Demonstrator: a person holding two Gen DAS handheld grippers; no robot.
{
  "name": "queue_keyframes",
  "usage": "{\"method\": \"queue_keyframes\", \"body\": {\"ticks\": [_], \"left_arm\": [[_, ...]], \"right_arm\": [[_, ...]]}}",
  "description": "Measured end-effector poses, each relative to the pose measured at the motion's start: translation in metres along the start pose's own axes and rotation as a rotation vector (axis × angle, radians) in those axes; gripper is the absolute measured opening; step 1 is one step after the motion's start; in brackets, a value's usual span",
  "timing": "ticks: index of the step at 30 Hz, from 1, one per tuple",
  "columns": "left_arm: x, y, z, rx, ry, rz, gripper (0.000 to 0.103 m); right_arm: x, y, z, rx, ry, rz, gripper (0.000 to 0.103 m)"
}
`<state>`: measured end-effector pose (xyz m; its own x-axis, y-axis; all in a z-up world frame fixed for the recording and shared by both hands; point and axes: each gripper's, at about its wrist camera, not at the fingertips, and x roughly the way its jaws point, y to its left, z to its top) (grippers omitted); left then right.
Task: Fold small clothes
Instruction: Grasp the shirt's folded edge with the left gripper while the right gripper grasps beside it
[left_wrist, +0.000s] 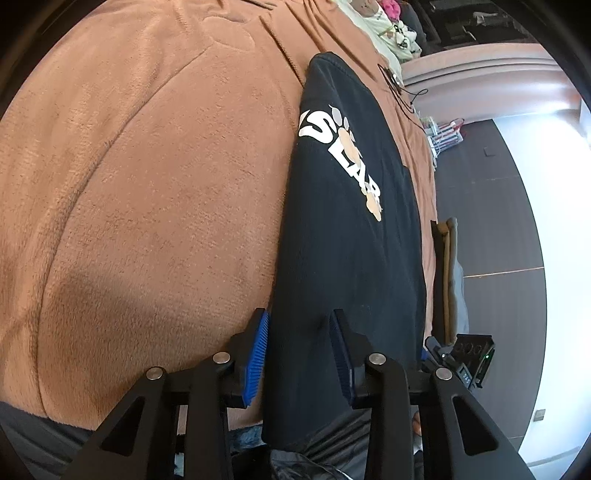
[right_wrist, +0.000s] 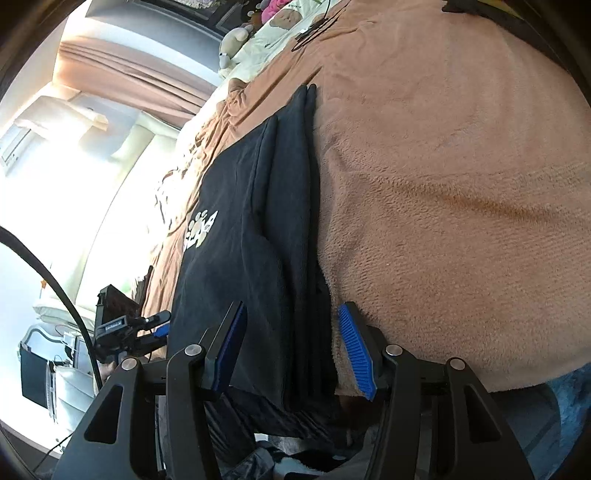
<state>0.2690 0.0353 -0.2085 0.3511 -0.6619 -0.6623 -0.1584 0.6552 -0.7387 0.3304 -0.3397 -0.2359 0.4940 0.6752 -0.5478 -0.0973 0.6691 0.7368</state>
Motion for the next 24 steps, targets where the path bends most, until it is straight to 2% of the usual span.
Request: {"method": "queue_keyframes", "body": {"ticks": [9,12,13,14,15,17,18,22,24], "left_arm": [[0.009,0.0,0.01,-0.011,-0.02,-0.003,0.036],[0.016,-0.008,0.015,0.007,-0.026,0.017,0.035],[0.018,-0.008,0.016,0.003,-0.027,0.019,0.034],[0.019,-0.008,0.017,-0.003,-0.026,0.026,0.028],[0.02,-0.008,0.016,-0.01,-0.024,0.028,0.023],[0.017,-0.002,0.015,-0.028,-0.029,0.011,0.014],[0.015,0.001,0.016,-0.033,-0.033,0.002,0.011],[0.003,-0.005,0.019,-0.026,-0.041,0.001,0.007],[-0.001,-0.013,0.021,-0.001,-0.043,0.013,0.007]], "right_arm": [[0.014,0.003,0.007,-0.007,0.007,0.039,0.05],[0.018,0.004,0.008,-0.02,0.017,0.024,0.046],[0.02,0.006,0.007,-0.025,0.019,0.016,0.046],[0.022,0.007,0.008,-0.029,0.019,0.009,0.045],[0.022,0.009,0.007,-0.03,0.019,0.008,0.043],[0.027,0.013,0.006,-0.026,0.037,0.004,0.031],[0.028,0.016,0.005,-0.035,0.039,-0.017,0.03],[0.026,0.026,0.003,-0.034,0.058,-0.026,0.015],[0.023,0.031,0.003,-0.036,0.062,-0.035,0.012]]}}
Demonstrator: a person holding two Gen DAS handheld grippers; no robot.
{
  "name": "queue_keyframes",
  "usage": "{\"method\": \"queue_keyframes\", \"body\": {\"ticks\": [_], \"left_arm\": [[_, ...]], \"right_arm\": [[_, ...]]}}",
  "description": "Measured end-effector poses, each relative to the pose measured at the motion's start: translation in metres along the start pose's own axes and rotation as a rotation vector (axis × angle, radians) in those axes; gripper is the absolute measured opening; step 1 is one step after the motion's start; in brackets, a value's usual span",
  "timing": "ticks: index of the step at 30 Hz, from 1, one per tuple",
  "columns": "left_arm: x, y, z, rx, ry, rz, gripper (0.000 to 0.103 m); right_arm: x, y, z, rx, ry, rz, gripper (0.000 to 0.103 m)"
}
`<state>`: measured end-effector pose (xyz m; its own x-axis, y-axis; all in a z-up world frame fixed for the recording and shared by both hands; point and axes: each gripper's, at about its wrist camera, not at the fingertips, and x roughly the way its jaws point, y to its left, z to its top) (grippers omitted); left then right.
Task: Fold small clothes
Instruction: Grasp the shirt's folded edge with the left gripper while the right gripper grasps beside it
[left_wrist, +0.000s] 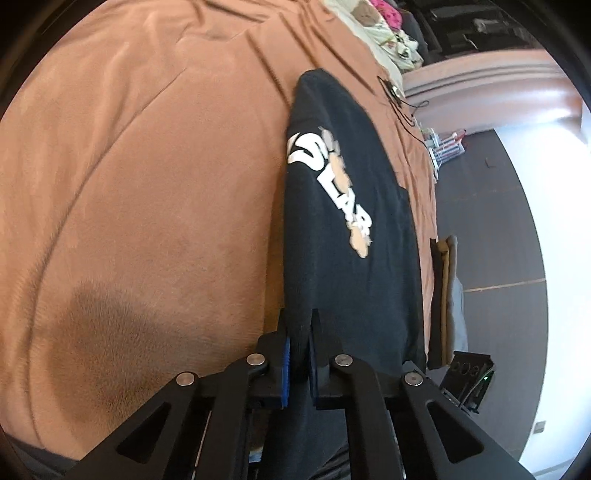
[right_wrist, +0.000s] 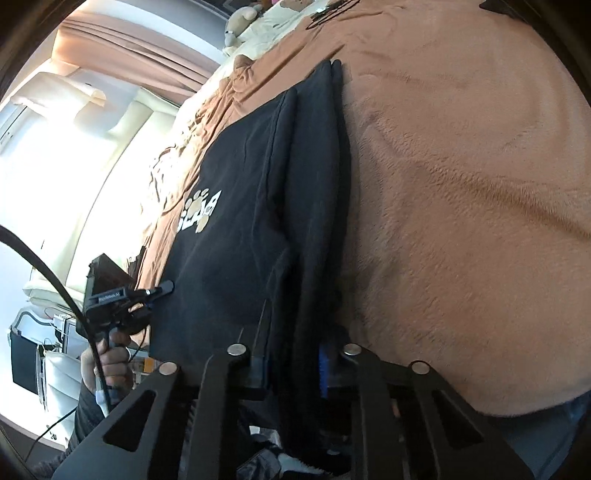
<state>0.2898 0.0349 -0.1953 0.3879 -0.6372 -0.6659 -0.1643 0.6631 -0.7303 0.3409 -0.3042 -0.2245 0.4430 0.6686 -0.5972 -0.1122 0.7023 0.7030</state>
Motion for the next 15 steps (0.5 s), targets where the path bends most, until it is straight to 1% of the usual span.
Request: {"method": "queue_keyframes", "body": {"ticks": [3,7,10,14,15], "left_arm": [[-0.011,-0.003,0.002,0.005,-0.012,-0.015,0.007],[-0.023,0.001,0.004,-0.008,-0.019,-0.023,0.007],[-0.034,0.007,0.003,0.0,-0.015,-0.023,0.007],[-0.046,0.013,-0.001,0.016,0.004,-0.035,0.007],[-0.046,0.015,-0.001,0.019,0.01,-0.035,0.007]], "right_arm": [[-0.005,0.008,-0.002,0.003,-0.006,0.018,0.009],[-0.001,0.018,-0.011,-0.005,0.008,0.038,0.008],[0.002,0.022,-0.018,0.0,0.021,0.052,0.008],[0.005,0.027,-0.021,-0.006,0.043,0.066,0.008],[0.007,0.028,-0.022,-0.001,0.057,0.059,0.012]]}}
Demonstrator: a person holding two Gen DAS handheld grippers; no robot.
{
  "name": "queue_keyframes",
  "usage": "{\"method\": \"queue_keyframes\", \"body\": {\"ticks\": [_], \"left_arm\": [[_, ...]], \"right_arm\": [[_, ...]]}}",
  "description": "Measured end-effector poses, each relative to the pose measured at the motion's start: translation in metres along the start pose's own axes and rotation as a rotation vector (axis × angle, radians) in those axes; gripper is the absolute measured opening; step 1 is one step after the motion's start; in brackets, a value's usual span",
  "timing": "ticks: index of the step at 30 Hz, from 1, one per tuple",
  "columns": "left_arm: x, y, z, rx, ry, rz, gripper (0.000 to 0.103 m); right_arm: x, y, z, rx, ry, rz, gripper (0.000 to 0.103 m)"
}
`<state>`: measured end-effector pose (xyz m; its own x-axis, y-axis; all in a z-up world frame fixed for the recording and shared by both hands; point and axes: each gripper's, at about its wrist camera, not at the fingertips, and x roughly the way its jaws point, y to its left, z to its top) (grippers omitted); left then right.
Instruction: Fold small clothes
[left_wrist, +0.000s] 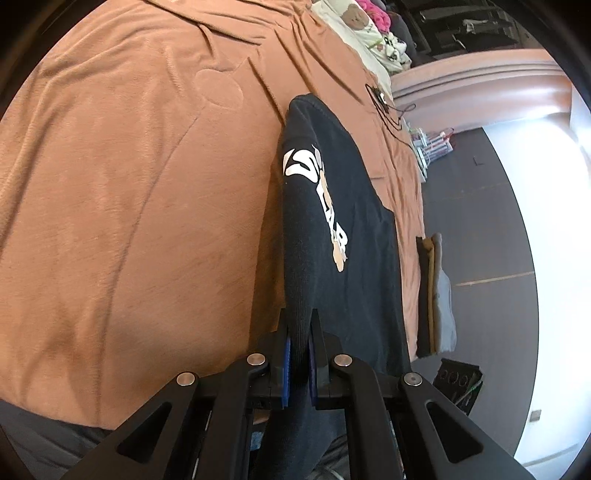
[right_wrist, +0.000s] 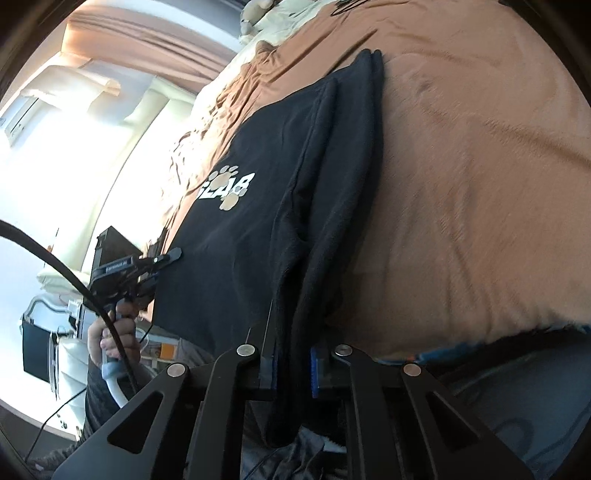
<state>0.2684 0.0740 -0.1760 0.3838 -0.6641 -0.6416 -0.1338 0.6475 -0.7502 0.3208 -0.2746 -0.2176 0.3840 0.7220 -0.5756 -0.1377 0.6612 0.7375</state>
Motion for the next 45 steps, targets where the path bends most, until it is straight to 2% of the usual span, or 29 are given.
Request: {"method": "queue_keyframes", "body": {"ticks": [3,4,5,6,16,33,36,40,45], "left_arm": [[0.004,0.006,0.003,-0.011,0.015,0.04,0.011],[0.006,0.009,0.005,-0.014,0.016,0.07,0.014],[0.01,0.013,0.007,-0.02,0.019,0.072,0.024],[0.013,0.016,0.009,-0.03,0.021,0.059,0.032],[0.031,0.021,0.046,-0.063,0.004,0.029,0.033],[0.081,0.0,0.127,-0.031,0.021,0.03,0.033],[0.084,-0.002,0.14,-0.025,0.012,0.019,0.033],[0.09,-0.003,0.157,-0.028,0.005,0.02,0.033],[0.101,-0.008,0.175,-0.019,0.005,0.031,0.03]], "right_arm": [[0.003,-0.009,0.005,0.024,0.016,-0.039,0.017],[0.004,-0.01,0.007,0.032,0.011,-0.039,0.031],[0.002,-0.018,0.011,0.054,-0.003,-0.028,0.047],[0.0,-0.02,0.014,0.067,-0.012,-0.021,0.054],[0.01,-0.036,0.062,0.054,-0.035,0.019,0.054],[0.074,-0.045,0.133,0.053,-0.018,0.052,0.054],[0.086,-0.045,0.146,0.05,-0.018,0.051,0.051],[0.098,-0.049,0.161,0.059,-0.006,0.051,0.039],[0.109,-0.048,0.173,0.046,0.012,0.05,0.035]]}}
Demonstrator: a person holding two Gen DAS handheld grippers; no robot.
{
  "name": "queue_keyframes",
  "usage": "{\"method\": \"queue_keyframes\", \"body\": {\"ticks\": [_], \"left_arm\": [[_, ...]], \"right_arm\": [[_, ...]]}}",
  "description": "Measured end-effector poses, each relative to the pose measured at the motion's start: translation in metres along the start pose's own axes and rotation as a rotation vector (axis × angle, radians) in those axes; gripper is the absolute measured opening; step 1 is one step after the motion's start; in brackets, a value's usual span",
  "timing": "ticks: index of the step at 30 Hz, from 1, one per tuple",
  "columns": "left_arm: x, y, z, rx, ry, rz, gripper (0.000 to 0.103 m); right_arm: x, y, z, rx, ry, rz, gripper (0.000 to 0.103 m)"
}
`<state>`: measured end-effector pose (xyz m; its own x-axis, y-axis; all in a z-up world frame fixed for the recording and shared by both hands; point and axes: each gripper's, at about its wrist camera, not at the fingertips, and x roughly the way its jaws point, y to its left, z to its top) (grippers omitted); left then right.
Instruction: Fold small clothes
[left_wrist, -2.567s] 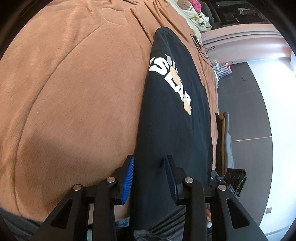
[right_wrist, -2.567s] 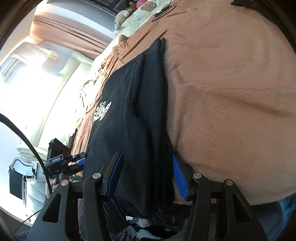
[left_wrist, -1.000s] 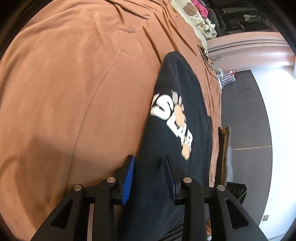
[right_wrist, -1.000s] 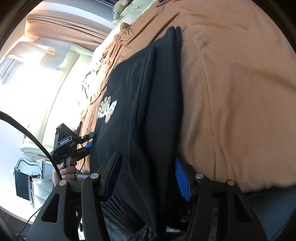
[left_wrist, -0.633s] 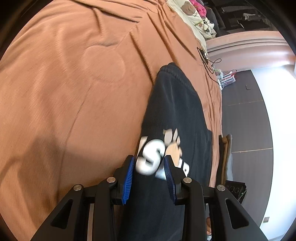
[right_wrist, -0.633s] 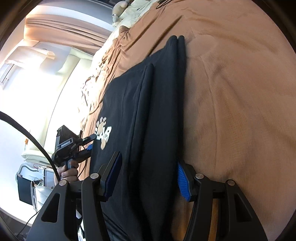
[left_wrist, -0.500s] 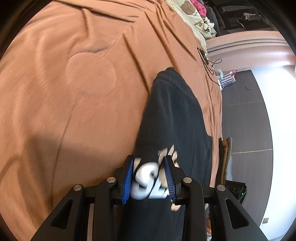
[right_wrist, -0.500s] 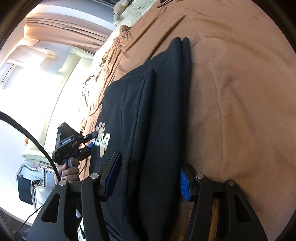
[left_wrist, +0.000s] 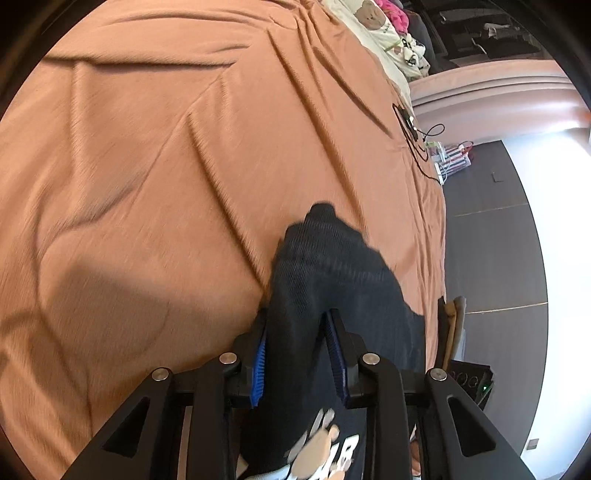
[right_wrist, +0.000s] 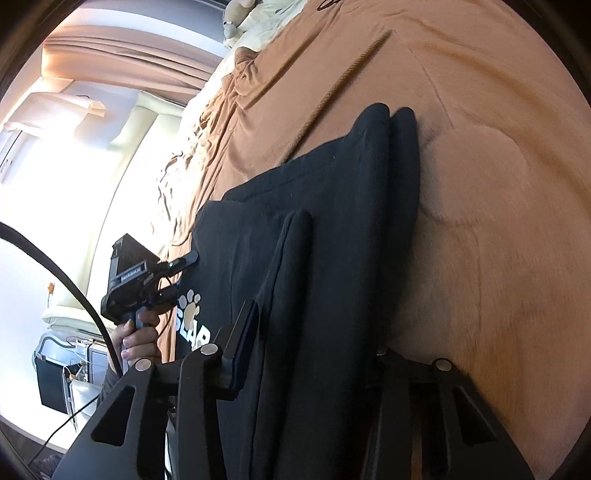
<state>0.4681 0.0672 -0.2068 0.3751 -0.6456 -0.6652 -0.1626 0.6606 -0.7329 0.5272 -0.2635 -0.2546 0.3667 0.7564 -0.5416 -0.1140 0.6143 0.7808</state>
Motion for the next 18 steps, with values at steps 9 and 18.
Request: {"method": "queue_keyframes", "body": {"ticks": [9,18], "left_arm": [[0.008,-0.007,0.01,0.02,-0.008,0.043,0.009],[-0.026,-0.032,0.005,0.065,-0.061,0.006,0.008]], "right_arm": [[-0.005,0.009,0.001,-0.034,-0.012,-0.066,0.015],[-0.025,0.049,-0.009,-0.105,-0.067,-0.12,0.012]]}}
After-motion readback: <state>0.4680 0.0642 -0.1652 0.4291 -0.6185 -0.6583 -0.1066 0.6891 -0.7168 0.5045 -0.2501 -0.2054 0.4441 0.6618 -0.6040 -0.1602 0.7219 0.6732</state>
